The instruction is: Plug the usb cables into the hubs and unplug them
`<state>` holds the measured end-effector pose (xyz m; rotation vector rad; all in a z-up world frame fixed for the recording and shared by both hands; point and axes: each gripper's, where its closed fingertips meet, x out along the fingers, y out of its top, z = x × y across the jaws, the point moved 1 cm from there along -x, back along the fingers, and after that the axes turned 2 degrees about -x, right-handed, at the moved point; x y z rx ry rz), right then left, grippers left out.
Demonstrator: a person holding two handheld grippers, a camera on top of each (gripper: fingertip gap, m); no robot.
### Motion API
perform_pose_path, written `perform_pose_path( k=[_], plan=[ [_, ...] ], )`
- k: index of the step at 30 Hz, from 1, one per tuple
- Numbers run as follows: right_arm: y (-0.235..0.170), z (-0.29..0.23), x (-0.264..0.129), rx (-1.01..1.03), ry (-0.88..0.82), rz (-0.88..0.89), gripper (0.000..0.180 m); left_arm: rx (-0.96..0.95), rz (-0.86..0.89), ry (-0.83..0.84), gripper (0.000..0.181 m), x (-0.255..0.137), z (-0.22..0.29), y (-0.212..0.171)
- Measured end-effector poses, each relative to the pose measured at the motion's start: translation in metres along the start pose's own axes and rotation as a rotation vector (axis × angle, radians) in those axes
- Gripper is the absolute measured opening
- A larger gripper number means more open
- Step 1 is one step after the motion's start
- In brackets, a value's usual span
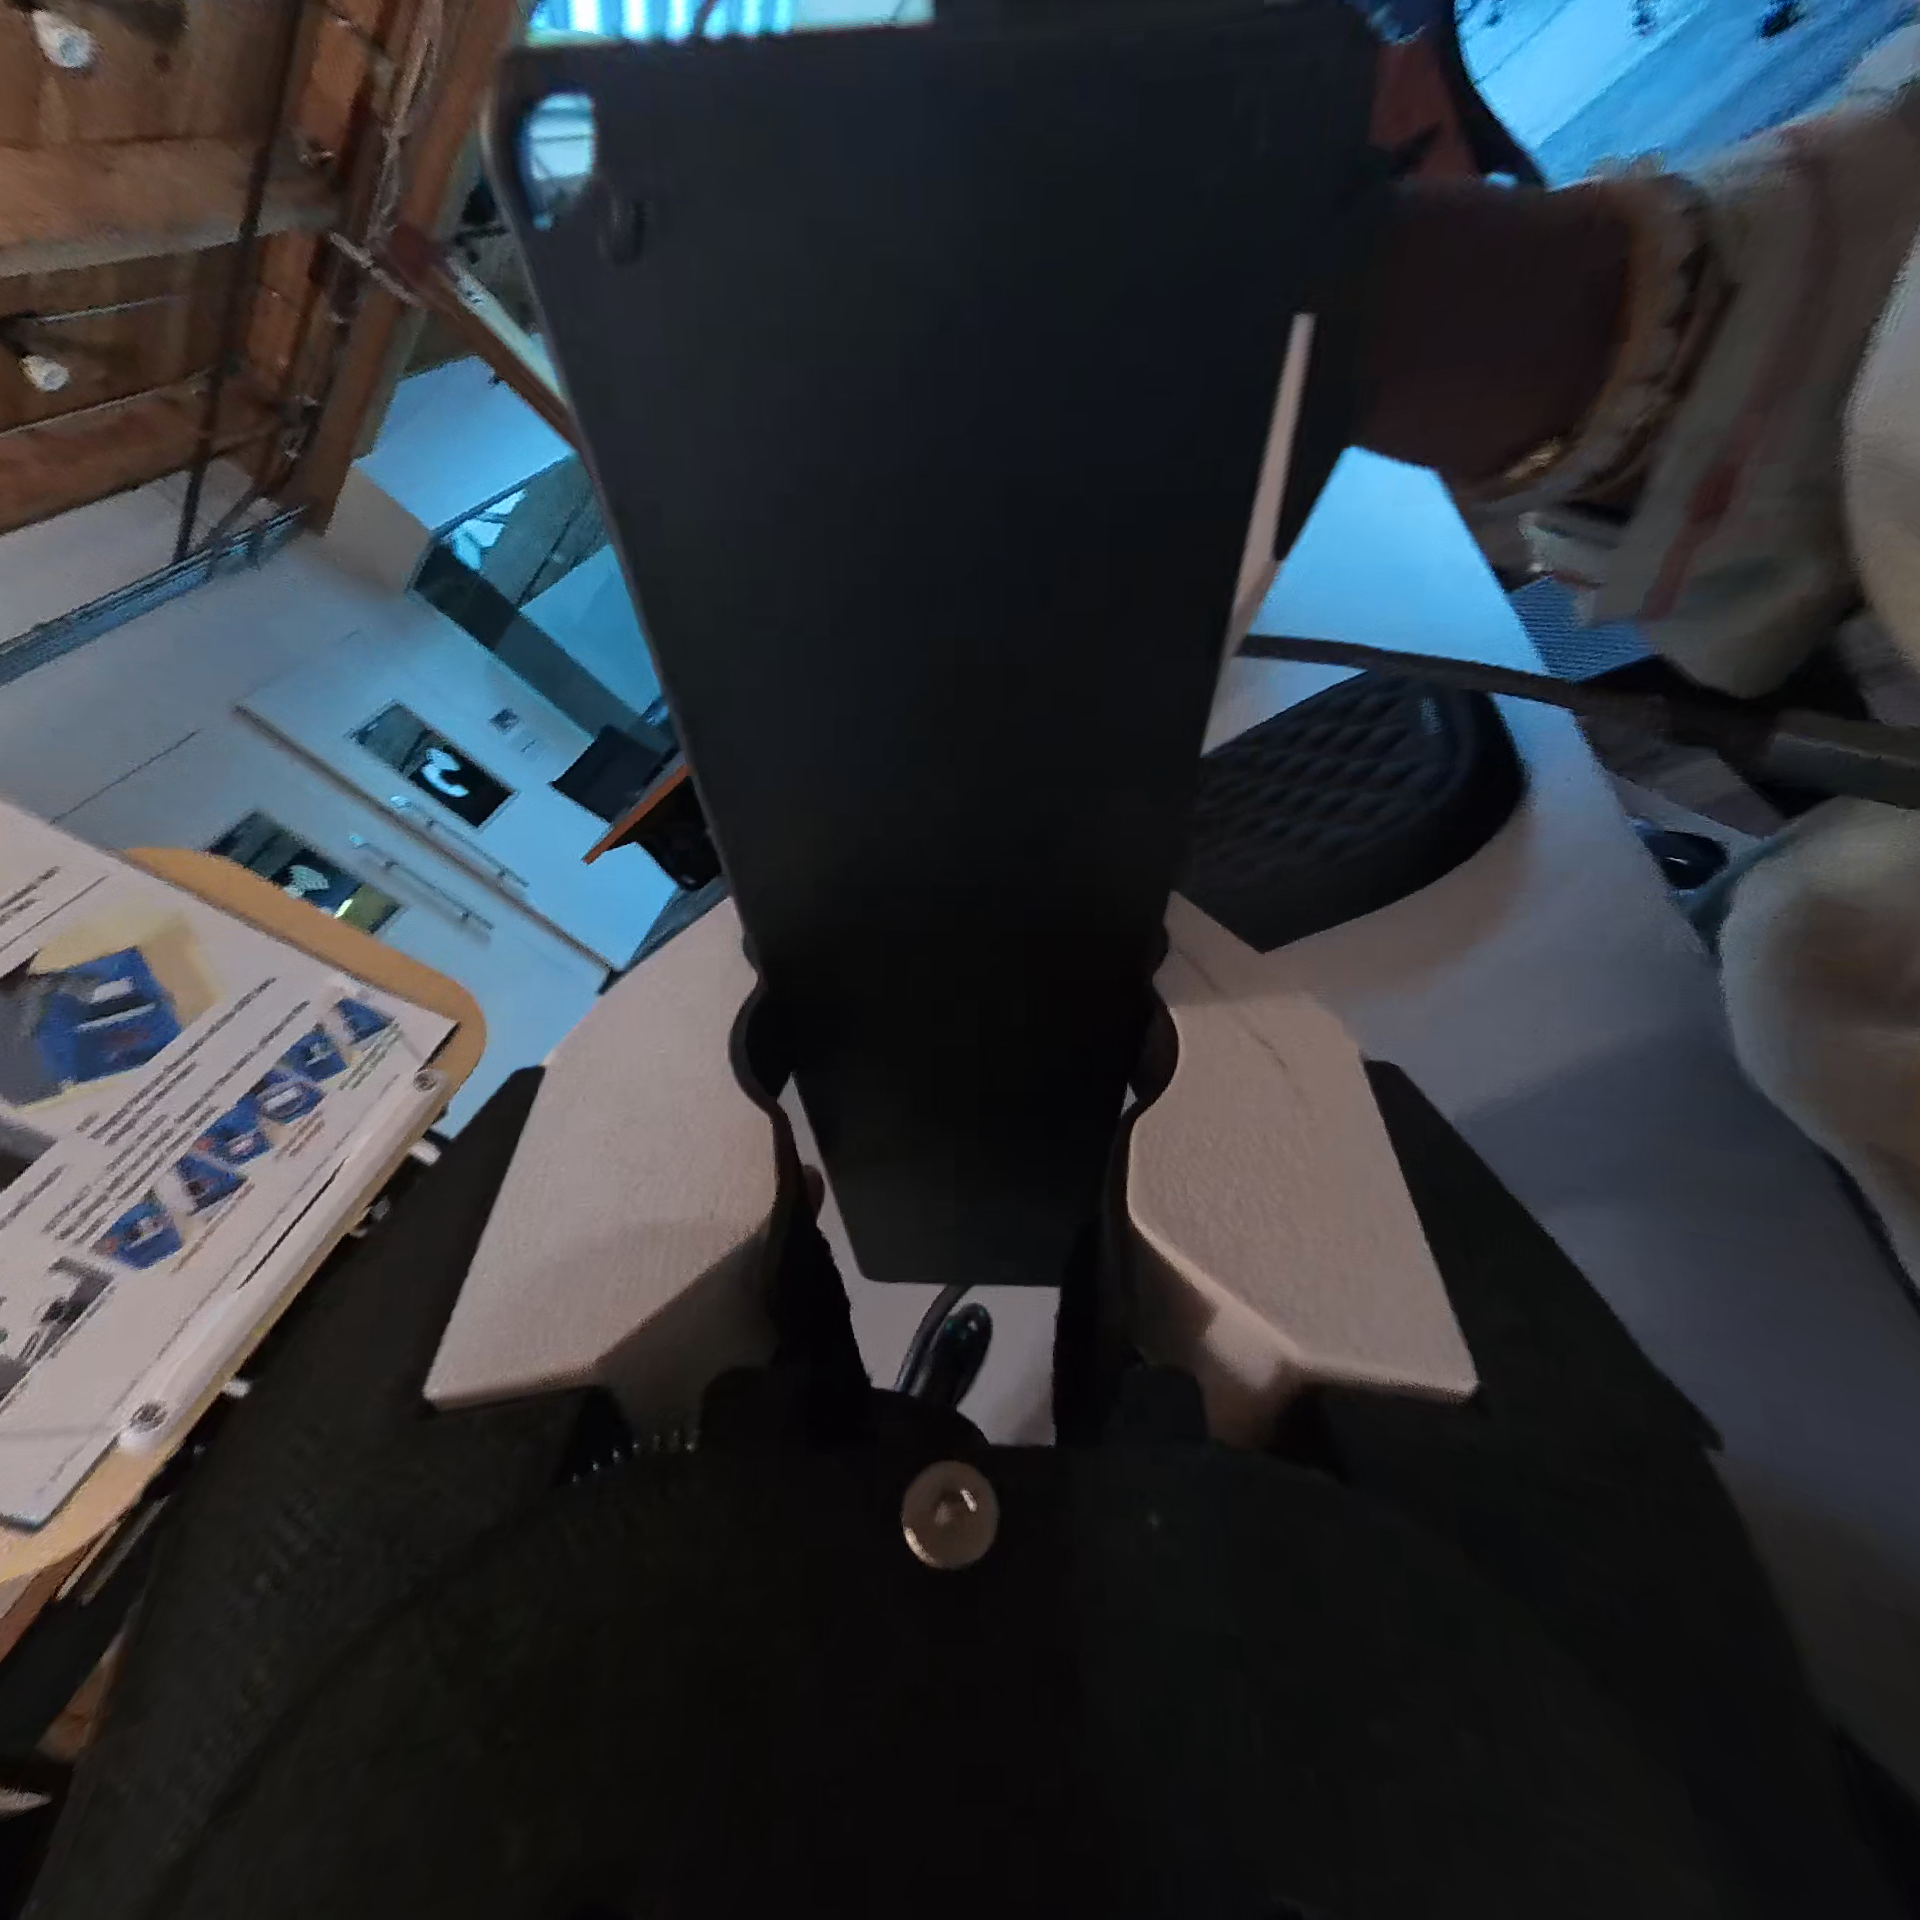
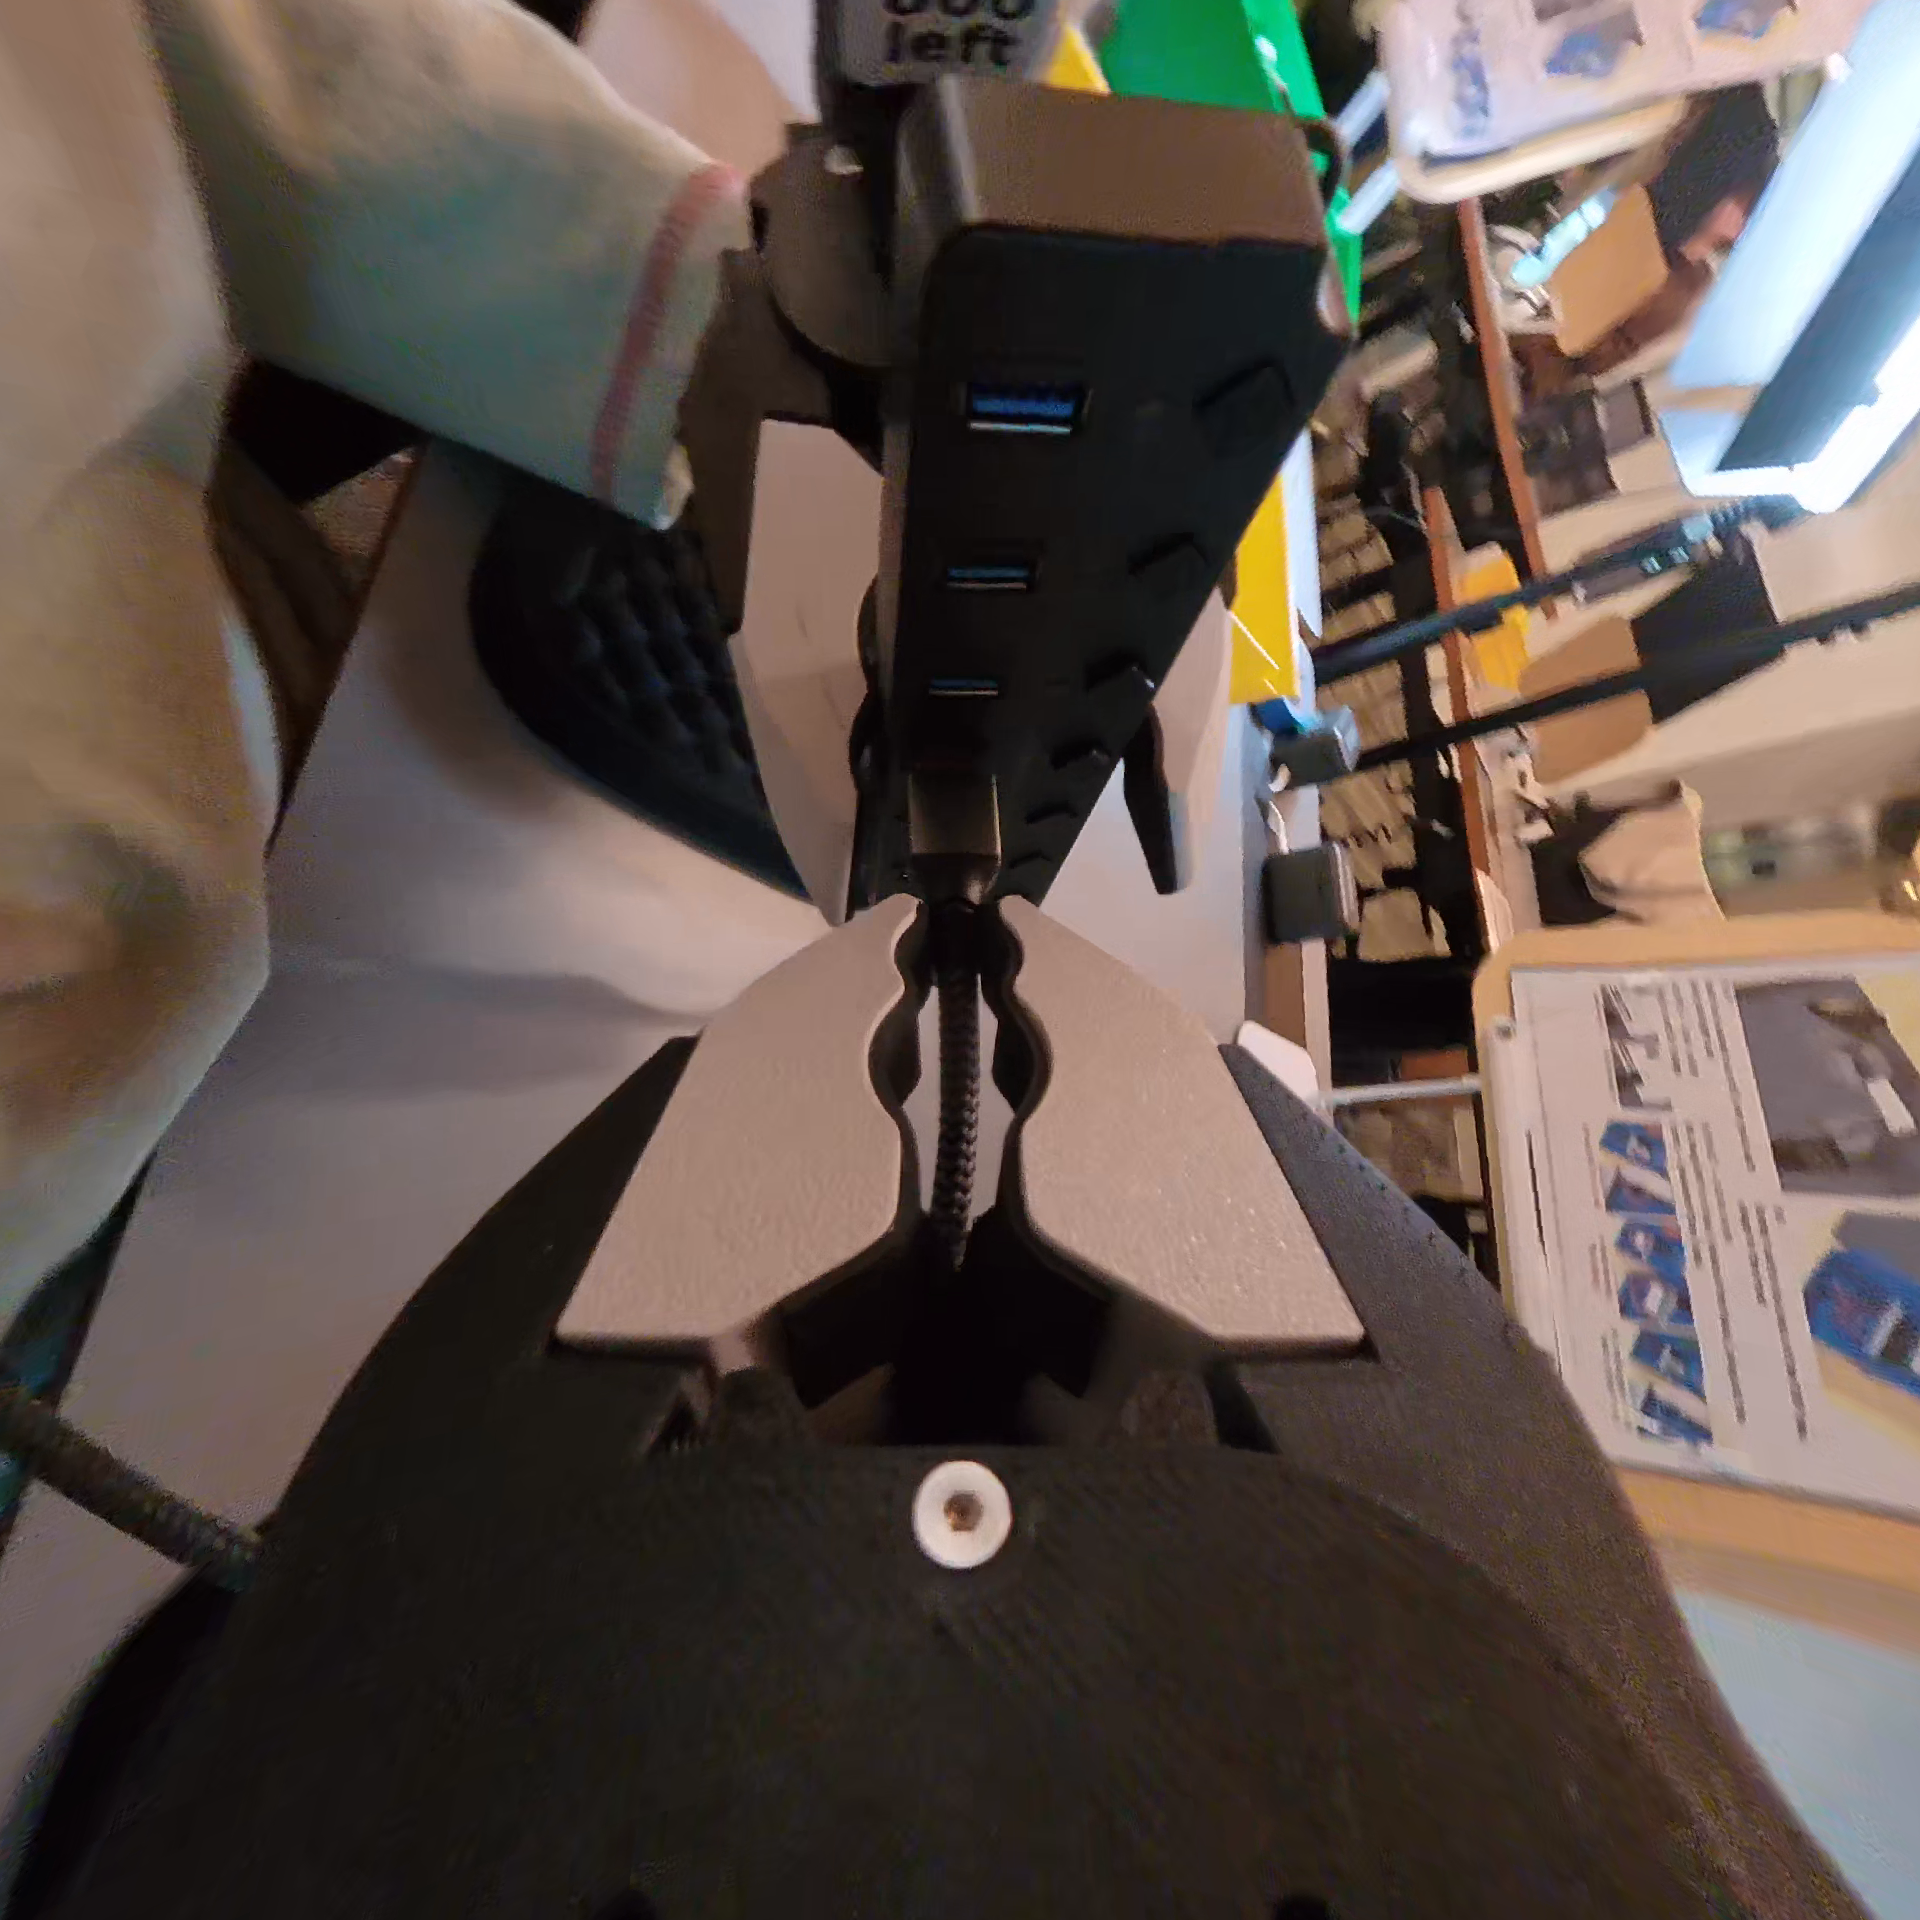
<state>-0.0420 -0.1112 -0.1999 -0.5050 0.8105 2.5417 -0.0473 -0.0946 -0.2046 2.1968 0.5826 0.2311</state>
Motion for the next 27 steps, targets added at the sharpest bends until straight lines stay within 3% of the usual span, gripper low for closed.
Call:
perform_pose_path(
  k=[3, 11, 15, 18, 21, 24, 27],
  plan=[
    [0.004, 0.003, -0.001, 0.088, -0.083, -0.039, 0.010, -0.055, 0.028, 0.007, 0.064, -0.004, -0.005, 0.001],
    [0.001, -0.009, -0.011, -0.137, 0.065, -0.005, 0.010, 0.004, 0.053, -0.100, 0.064, 0.003, 0.017, 0.008],
    [-0.001, -0.002, -0.005, -0.077, 0.031, -0.015, 0.009, -0.015, 0.039, -0.044, 0.064, 0.003, 0.006, 0.005],
    [-0.025, 0.011, -0.026, 0.062, -0.110, -0.148, 0.009, -0.106, 0.011, 0.176, 0.064, -0.016, -0.035, -0.018],
    [-0.037, 0.021, -0.063, 0.159, -0.230, -0.093, 0.009, -0.219, 0.187, 0.160, 0.064, -0.042, -0.046, -0.003],
    [-0.056, 0.063, -0.122, 0.242, -0.513, -0.046, 0.009, -0.260, 0.383, 0.167, 0.064, -0.046, -0.048, 0.024],
    [-0.076, 0.111, -0.206, 0.306, -0.906, 0.065, 0.009, -0.320, 0.441, 0.190, 0.064, -0.043, -0.050, 0.023]
  ],
)
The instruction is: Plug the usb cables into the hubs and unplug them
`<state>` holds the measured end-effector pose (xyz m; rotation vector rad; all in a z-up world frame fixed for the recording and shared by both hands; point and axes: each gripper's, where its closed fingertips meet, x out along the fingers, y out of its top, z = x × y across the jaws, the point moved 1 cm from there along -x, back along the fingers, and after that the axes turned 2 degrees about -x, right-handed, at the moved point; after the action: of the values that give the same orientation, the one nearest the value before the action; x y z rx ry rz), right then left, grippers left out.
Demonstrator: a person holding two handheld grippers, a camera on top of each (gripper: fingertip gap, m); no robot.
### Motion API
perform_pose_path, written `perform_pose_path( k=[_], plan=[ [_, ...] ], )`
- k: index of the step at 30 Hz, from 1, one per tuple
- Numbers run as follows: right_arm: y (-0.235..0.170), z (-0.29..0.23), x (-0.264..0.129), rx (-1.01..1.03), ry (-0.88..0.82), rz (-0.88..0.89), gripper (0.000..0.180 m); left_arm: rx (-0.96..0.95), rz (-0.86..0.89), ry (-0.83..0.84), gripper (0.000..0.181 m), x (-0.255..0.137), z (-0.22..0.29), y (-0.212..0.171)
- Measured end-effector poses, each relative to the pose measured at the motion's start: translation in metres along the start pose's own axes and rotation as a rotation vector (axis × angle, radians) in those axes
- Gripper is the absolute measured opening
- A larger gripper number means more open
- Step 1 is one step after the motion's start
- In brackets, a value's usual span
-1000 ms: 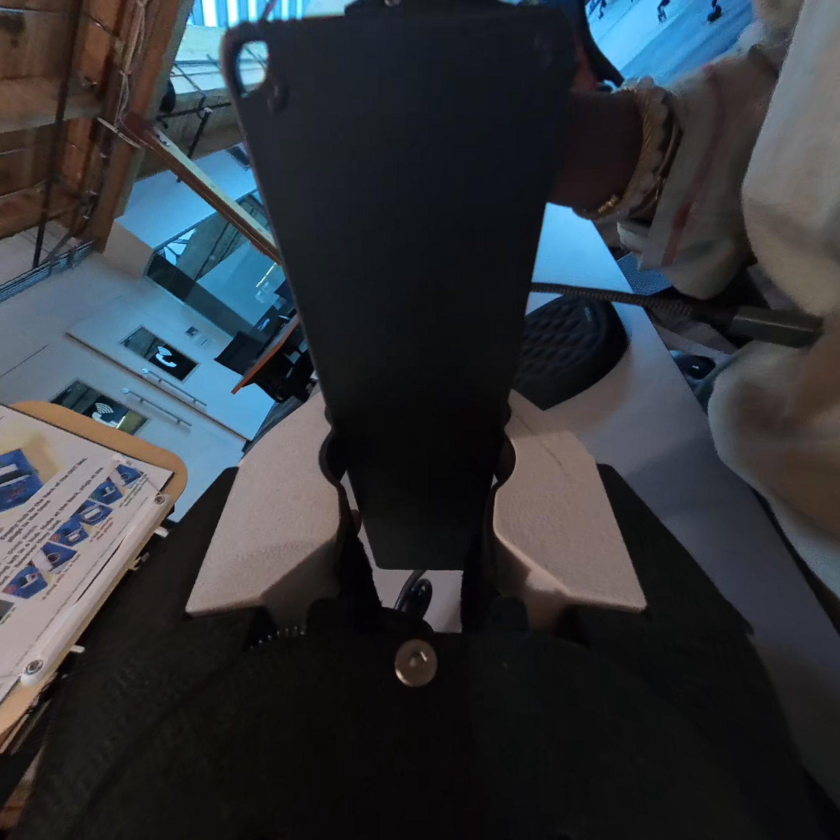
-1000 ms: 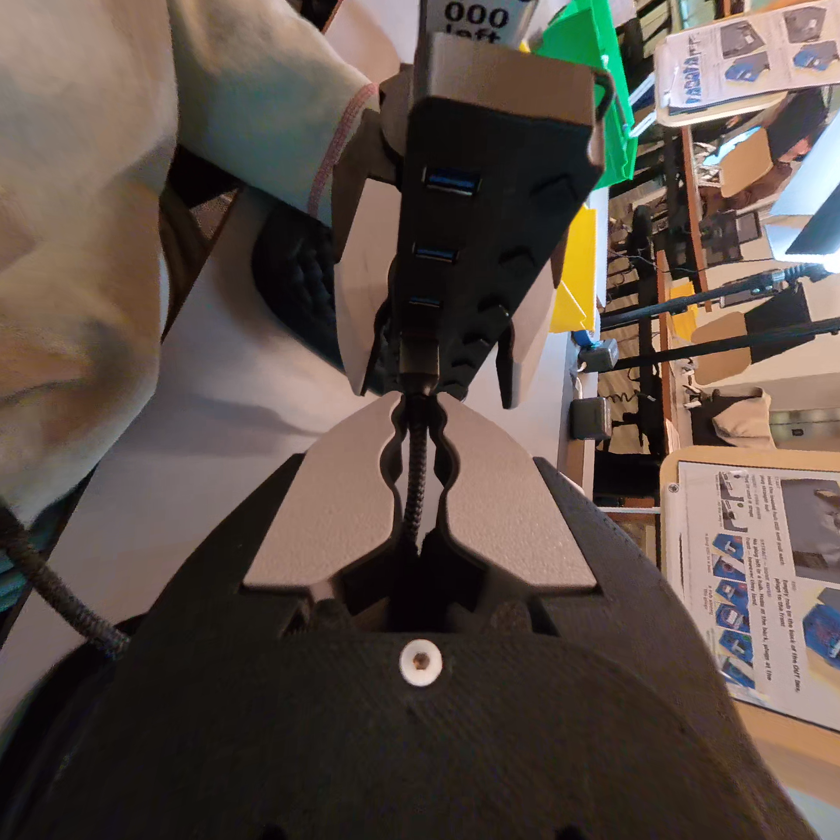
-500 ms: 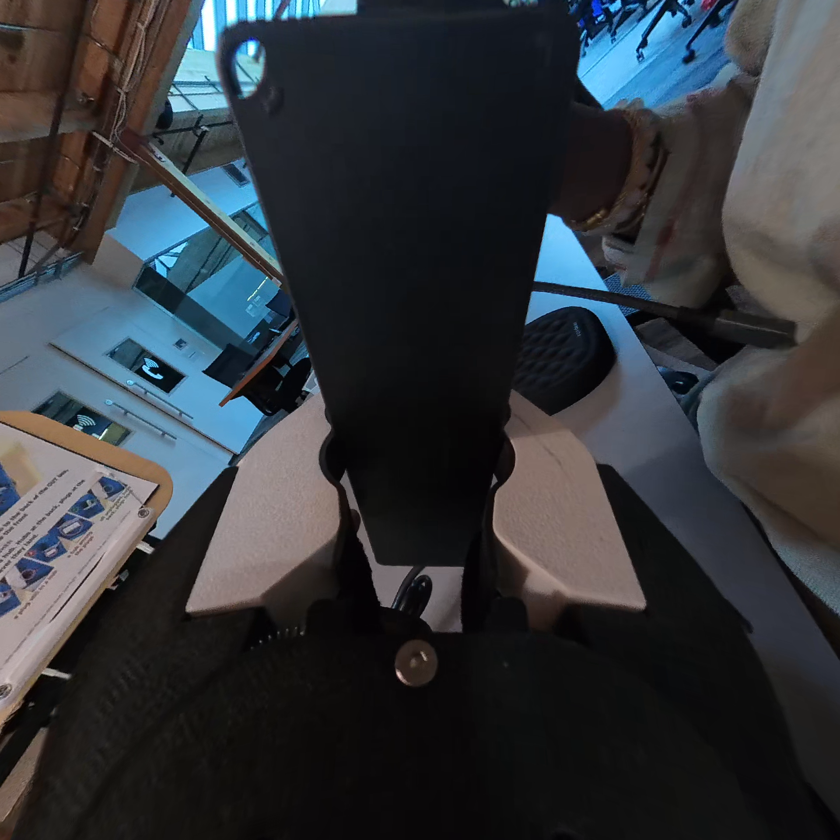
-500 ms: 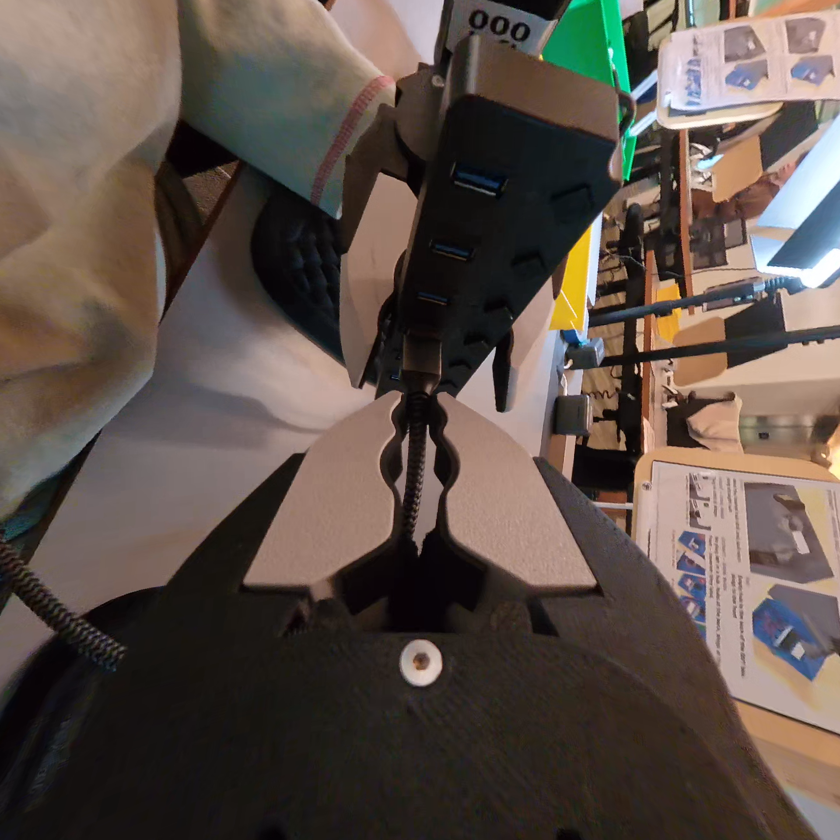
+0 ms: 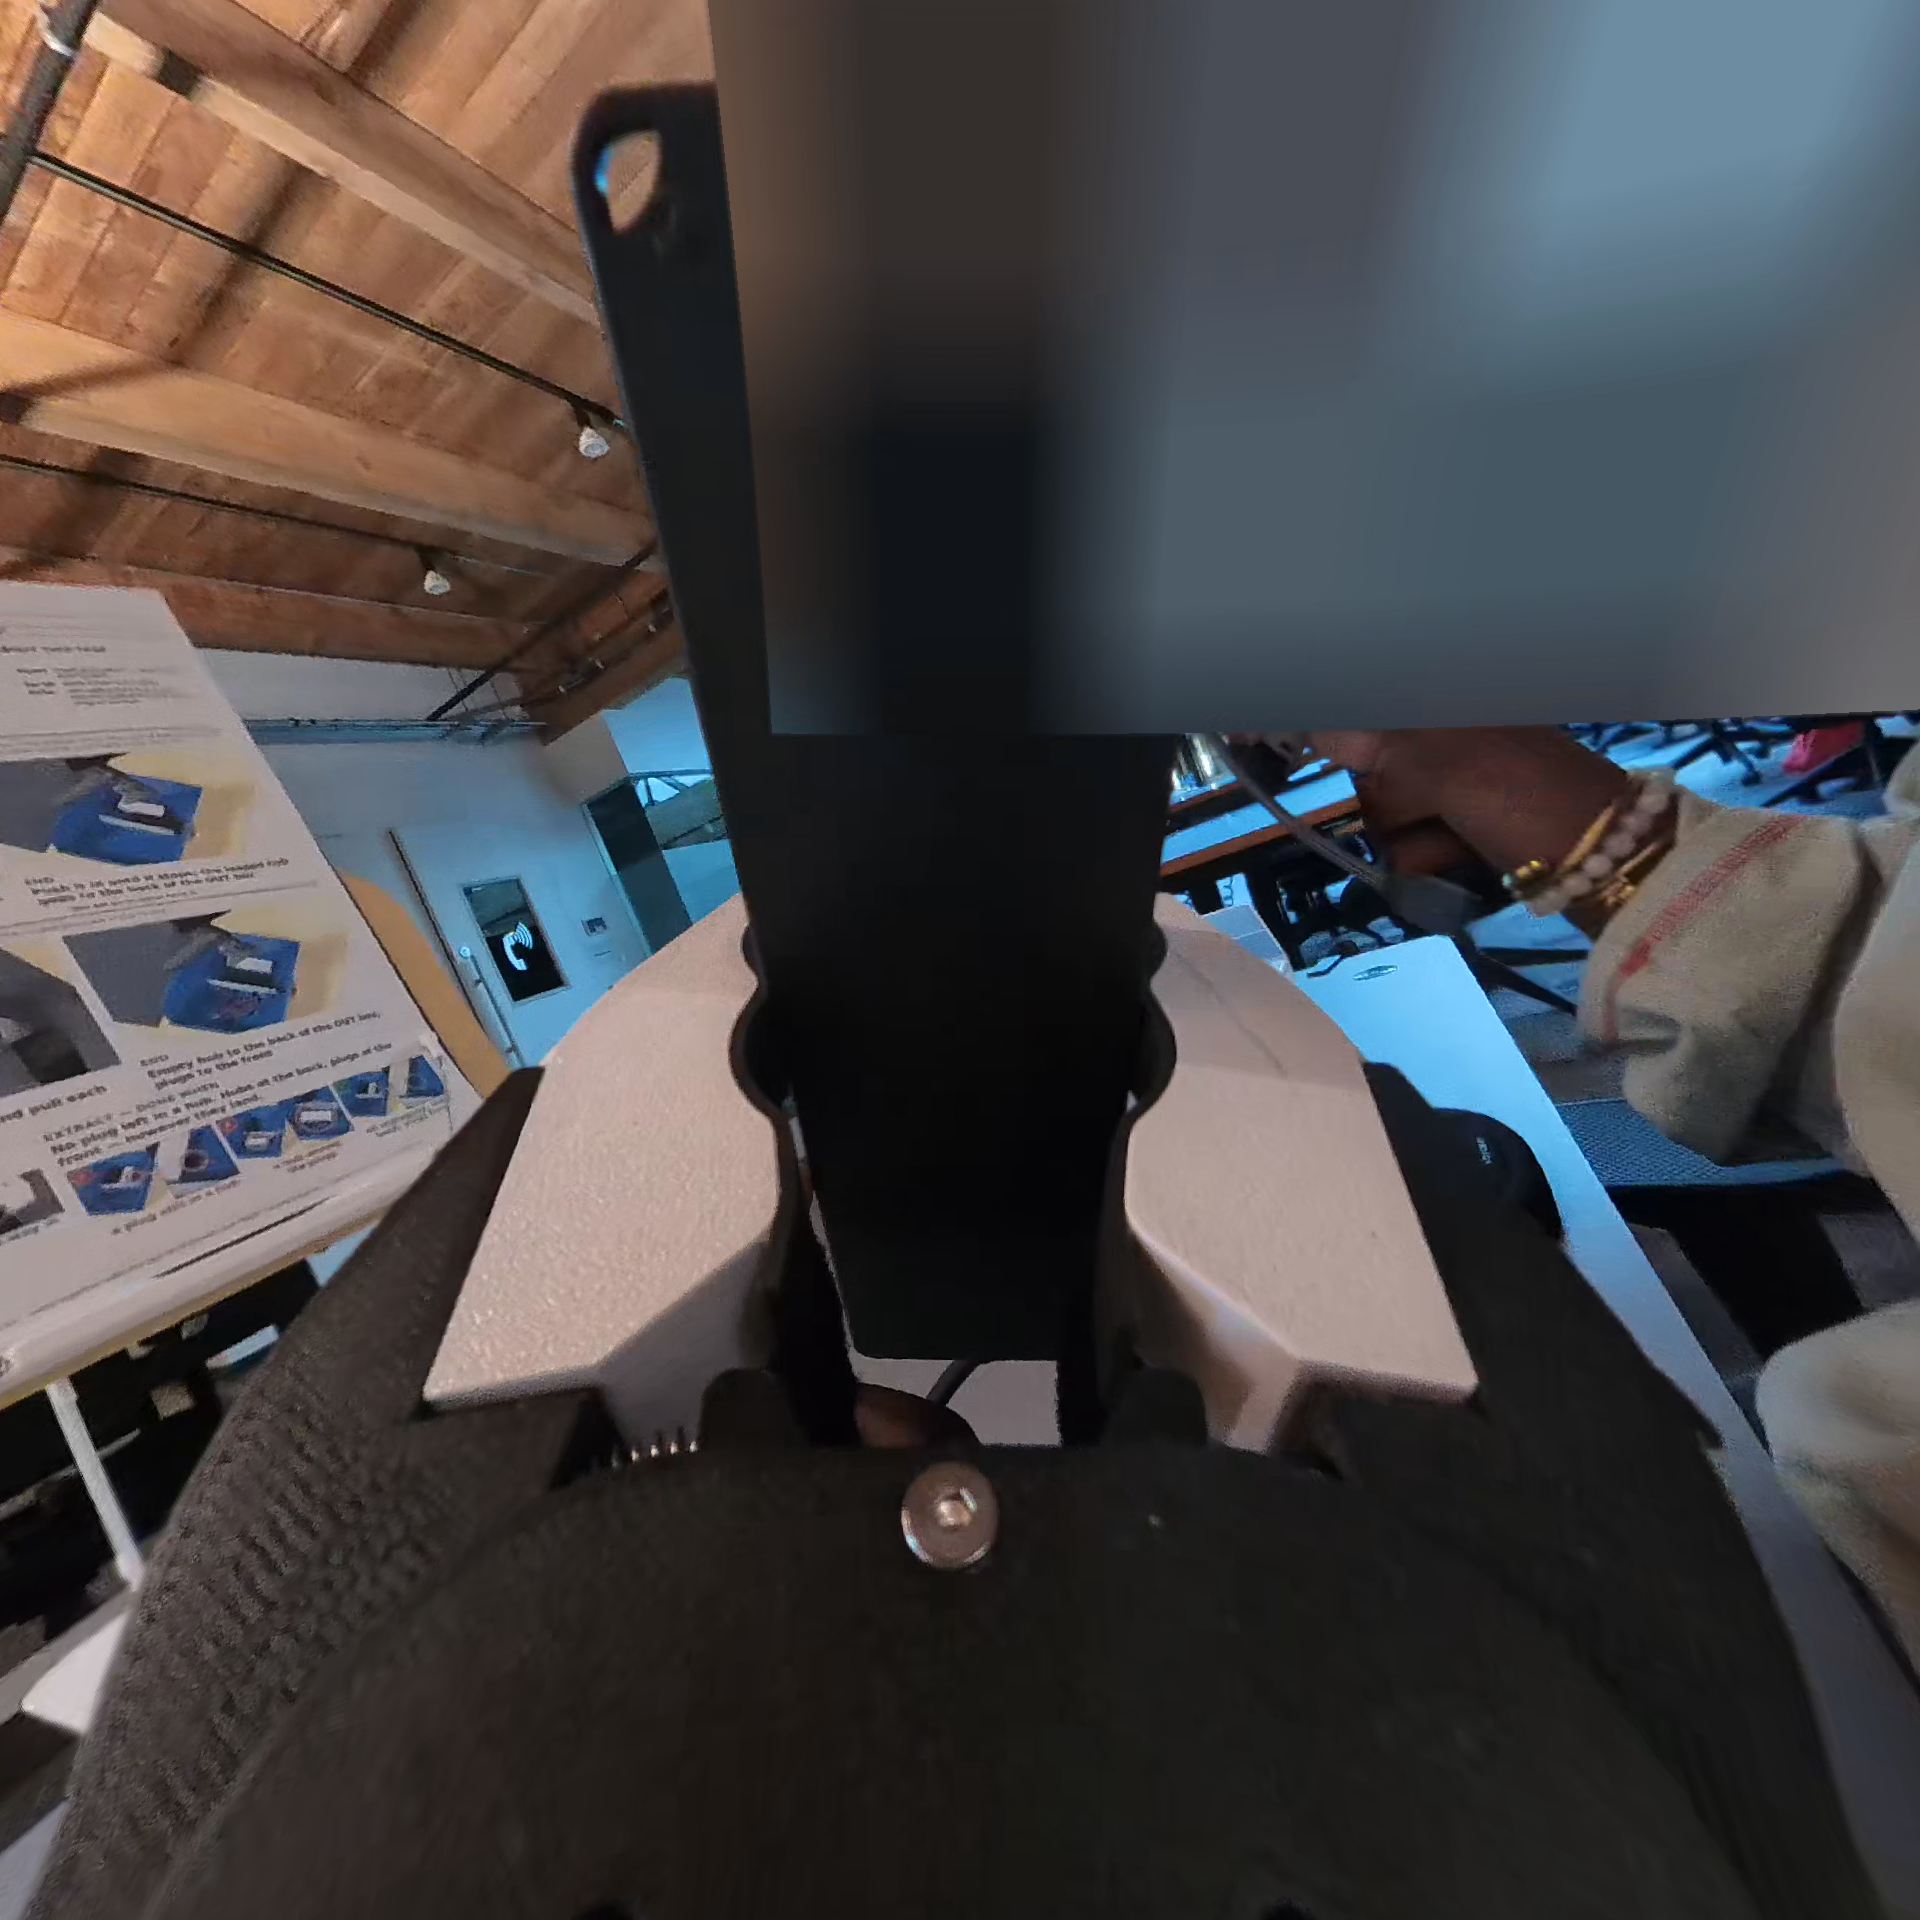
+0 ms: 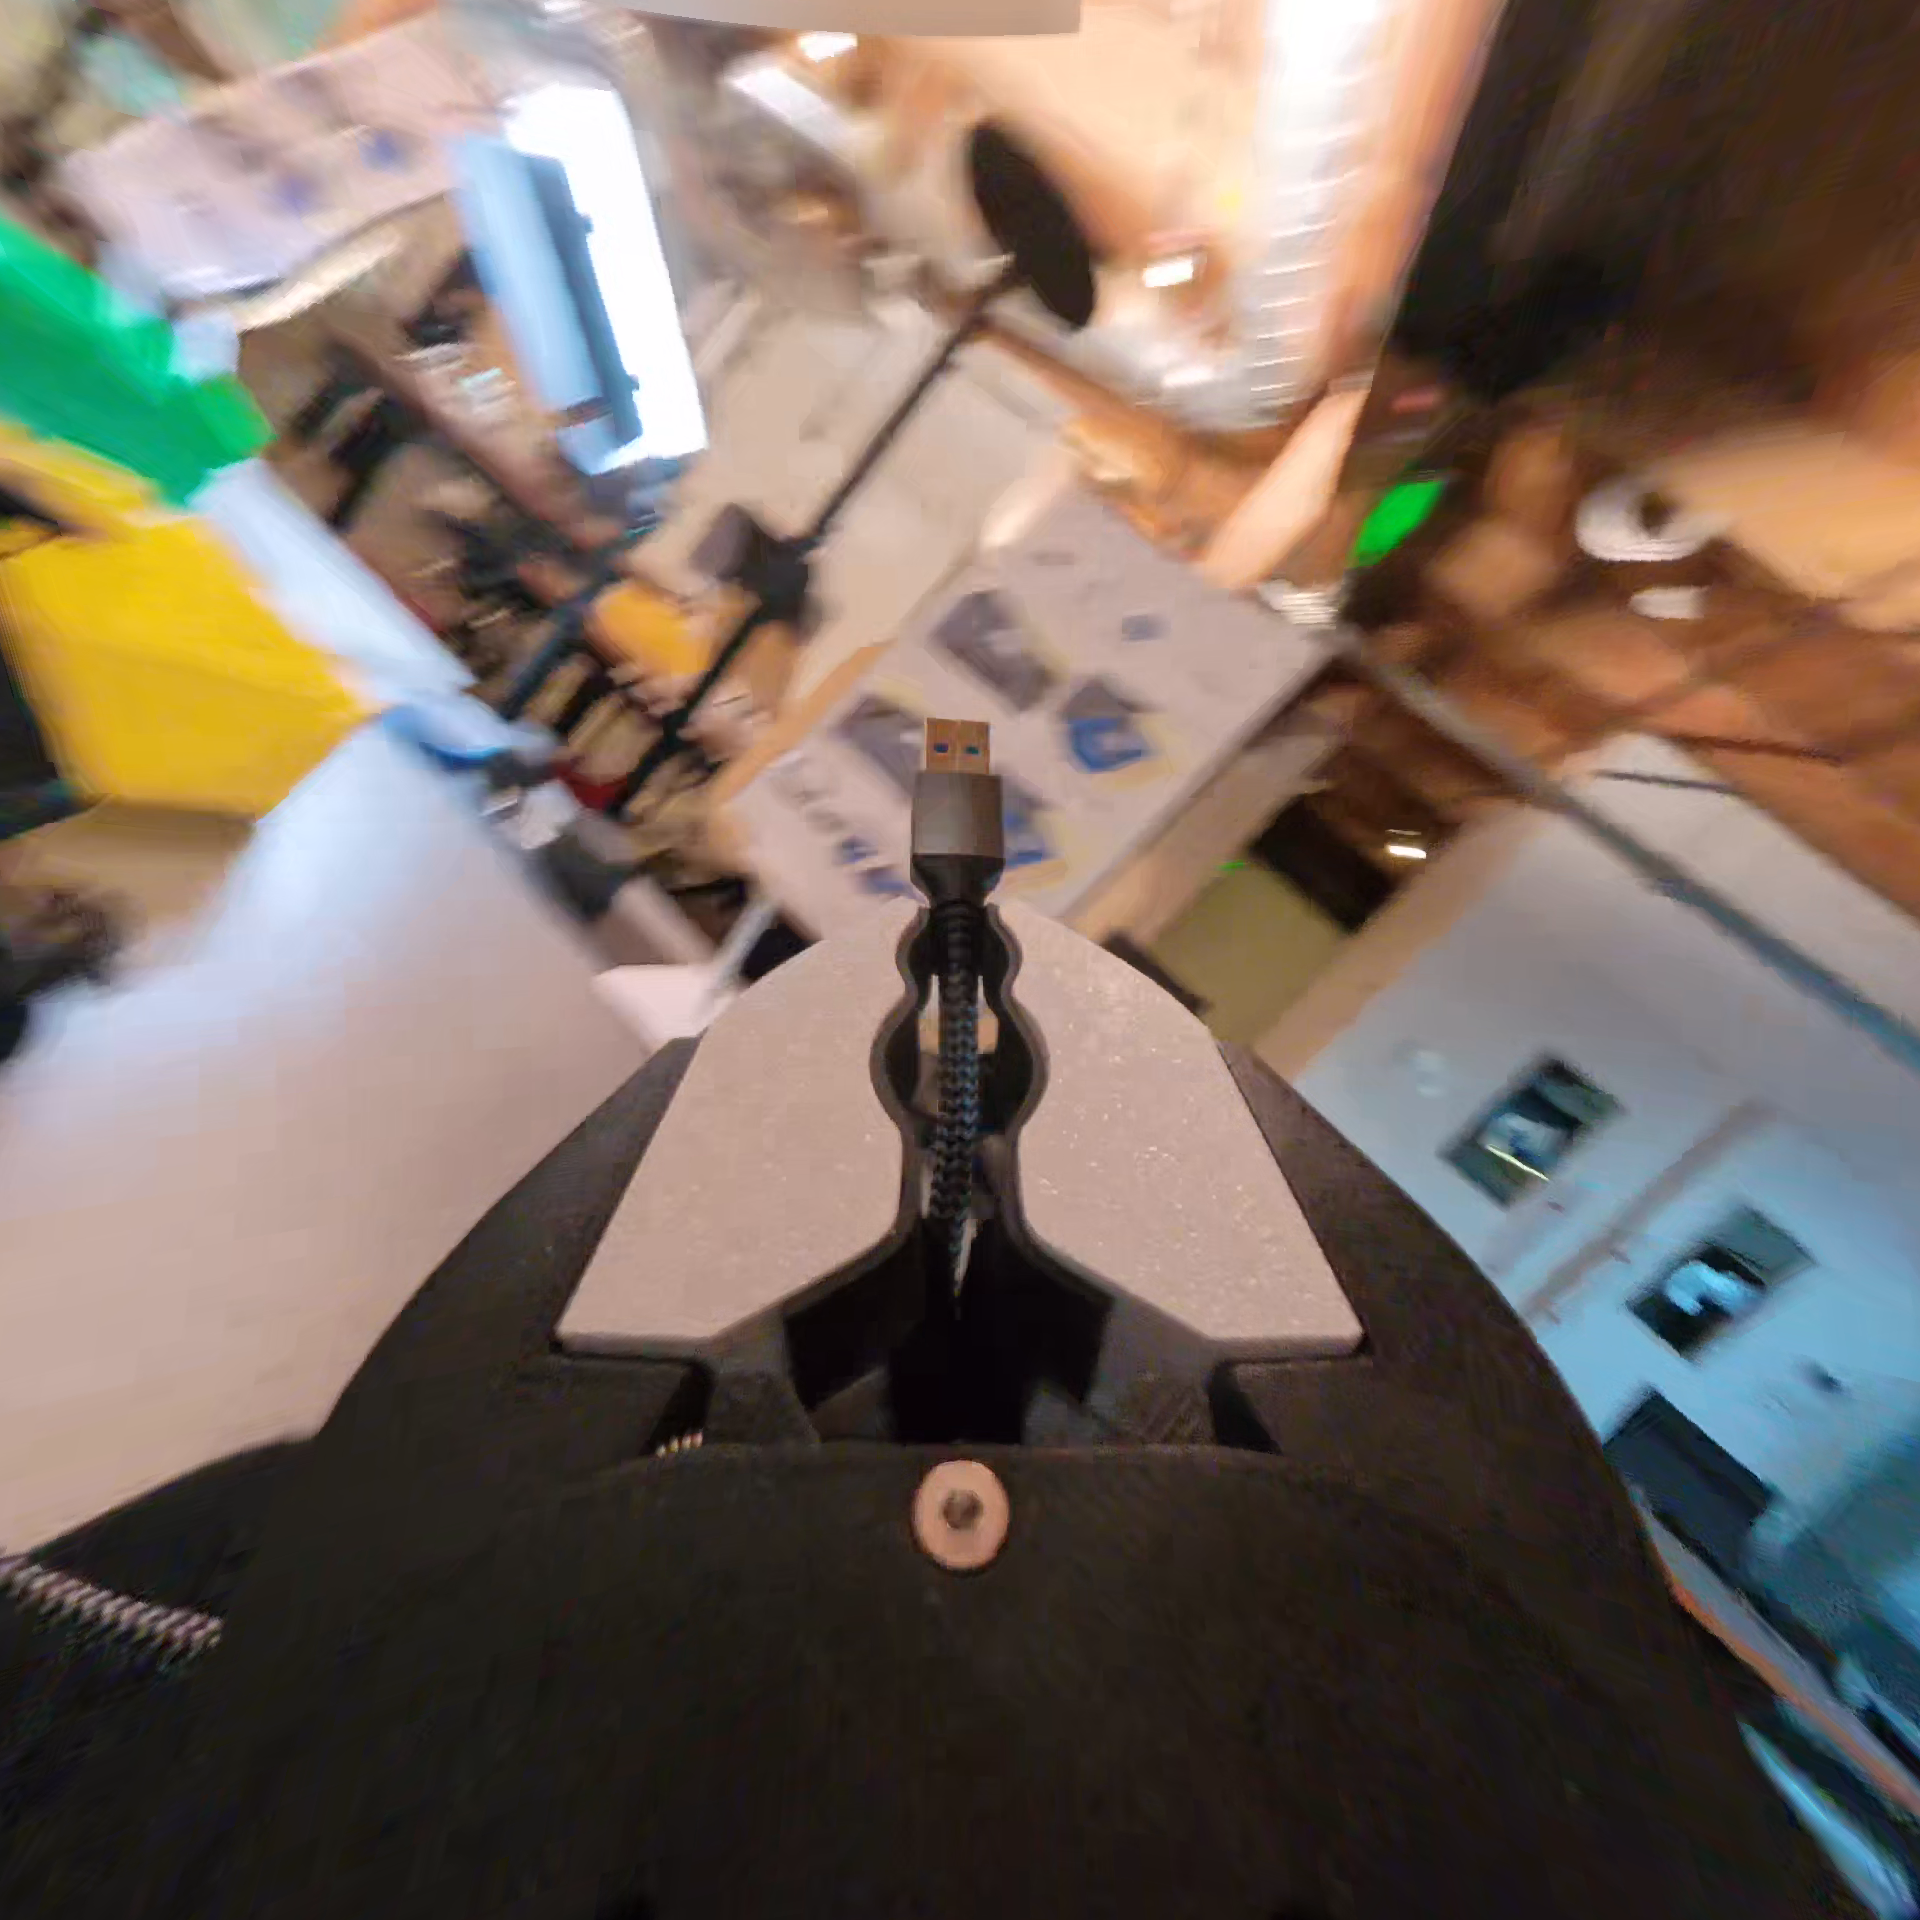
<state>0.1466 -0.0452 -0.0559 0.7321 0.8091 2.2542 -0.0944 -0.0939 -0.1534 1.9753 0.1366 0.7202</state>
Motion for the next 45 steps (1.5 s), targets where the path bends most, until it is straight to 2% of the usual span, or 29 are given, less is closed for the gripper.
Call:
perform_pose_path(
  k=[3, 5, 8, 13, 19, 24, 27, 31, 34, 37, 40, 42, 45],
  plan=[
    [-0.022, 0.082, -0.025, 0.014, -0.330, 0.020, 0.009, -0.003, -0.032, 0.034, 0.064, 0.001, -0.003, -0.012],
    [-0.046, 0.110, -0.038, -0.019, -0.452, 0.009, 0.009, 0.013, -0.052, 0.034, 0.064, 0.004, -0.002, -0.016],
    [-0.091, 0.129, -0.054, -0.088, -0.582, -0.091, 0.009, 0.018, -0.055, 0.028, 0.064, 0.005, 0.000, -0.018],
    [-0.149, 0.127, -0.066, -0.189, -0.677, -0.251, 0.009, 0.002, -0.064, 0.045, 0.064, 0.006, -0.003, -0.022],
    [-0.214, 0.100, -0.063, -0.375, -0.551, -0.543, 0.010, 0.009, -0.066, 0.047, 0.064, 0.006, -0.002, -0.022],
    [-0.248, 0.094, -0.074, -0.468, -0.525, -0.730, 0.009, 0.002, -0.056, 0.043, 0.064, 0.005, -0.002, -0.021],
    [-0.270, 0.088, -0.076, -0.525, -0.450, -0.886, 0.009, 0.015, -0.064, 0.050, 0.064, 0.006, -0.003, -0.023],
    [-0.300, 0.062, -0.072, -0.390, -0.229, -1.002, 0.012, 0.024, -0.058, 0.048, 0.066, 0.006, -0.002, -0.022],
    [-0.315, 0.035, -0.074, -0.143, -0.040, -1.039, 0.019, 0.026, -0.053, 0.053, 0.064, 0.006, -0.003, -0.020],
    [-0.318, 0.020, -0.080, 0.053, 0.060, -1.078, 0.034, 0.023, -0.048, 0.054, 0.064, 0.006, -0.003, -0.019],
    [-0.297, 0.032, -0.075, 0.088, -0.009, -0.989, 0.037, 0.028, -0.051, 0.052, 0.064, 0.006, -0.002, -0.019],
    [-0.266, 0.037, -0.057, 0.130, -0.035, -0.820, 0.045, 0.037, -0.057, 0.058, 0.064, 0.007, -0.002, -0.021],
    [-0.191, 0.028, -0.019, 0.157, 0.017, -0.449, 0.057, 0.051, -0.068, 0.056, 0.064, 0.008, -0.001, -0.022]
  ],
)
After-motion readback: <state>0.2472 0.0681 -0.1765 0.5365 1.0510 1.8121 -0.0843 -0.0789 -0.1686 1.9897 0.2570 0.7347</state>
